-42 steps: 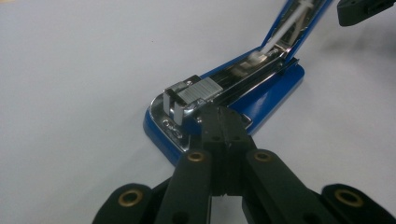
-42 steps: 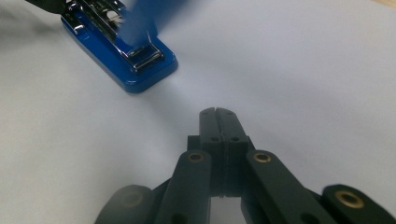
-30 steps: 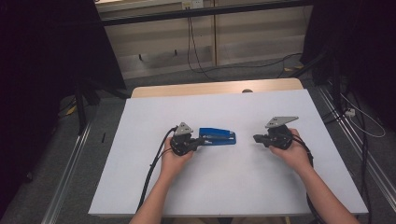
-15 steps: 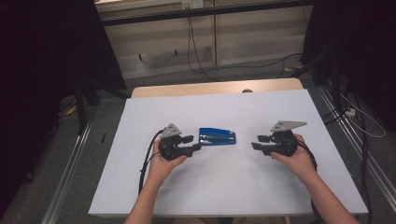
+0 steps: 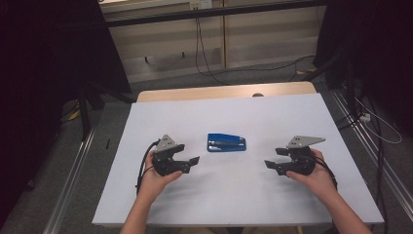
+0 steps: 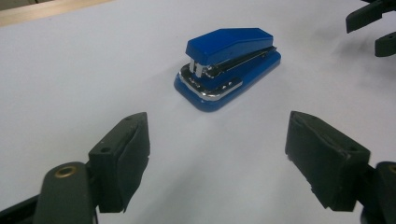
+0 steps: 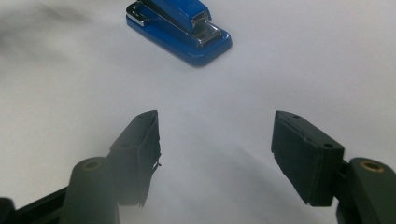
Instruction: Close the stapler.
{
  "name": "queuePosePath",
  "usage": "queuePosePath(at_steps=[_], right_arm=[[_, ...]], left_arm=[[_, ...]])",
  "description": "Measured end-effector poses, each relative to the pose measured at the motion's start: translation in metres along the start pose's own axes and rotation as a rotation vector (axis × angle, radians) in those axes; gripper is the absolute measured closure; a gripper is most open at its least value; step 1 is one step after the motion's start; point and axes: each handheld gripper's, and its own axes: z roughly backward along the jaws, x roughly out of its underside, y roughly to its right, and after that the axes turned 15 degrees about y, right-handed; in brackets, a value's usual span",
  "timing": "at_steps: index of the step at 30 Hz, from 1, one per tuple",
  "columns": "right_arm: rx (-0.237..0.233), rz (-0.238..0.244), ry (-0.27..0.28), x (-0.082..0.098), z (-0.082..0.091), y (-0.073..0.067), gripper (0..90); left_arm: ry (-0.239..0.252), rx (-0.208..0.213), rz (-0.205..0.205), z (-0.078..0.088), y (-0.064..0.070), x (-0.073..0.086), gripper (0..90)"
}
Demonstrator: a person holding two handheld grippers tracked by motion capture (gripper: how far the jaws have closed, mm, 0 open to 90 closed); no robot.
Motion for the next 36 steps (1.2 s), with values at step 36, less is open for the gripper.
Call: queuePosePath(at_steps=[36], right_arm=[[0.024, 0.015, 0.012, 0.018, 0.033, -0.005, 20.2]], left_arm=[[-0.033, -0.072, 0.010, 0.058, -0.021, 0.024, 12.3]])
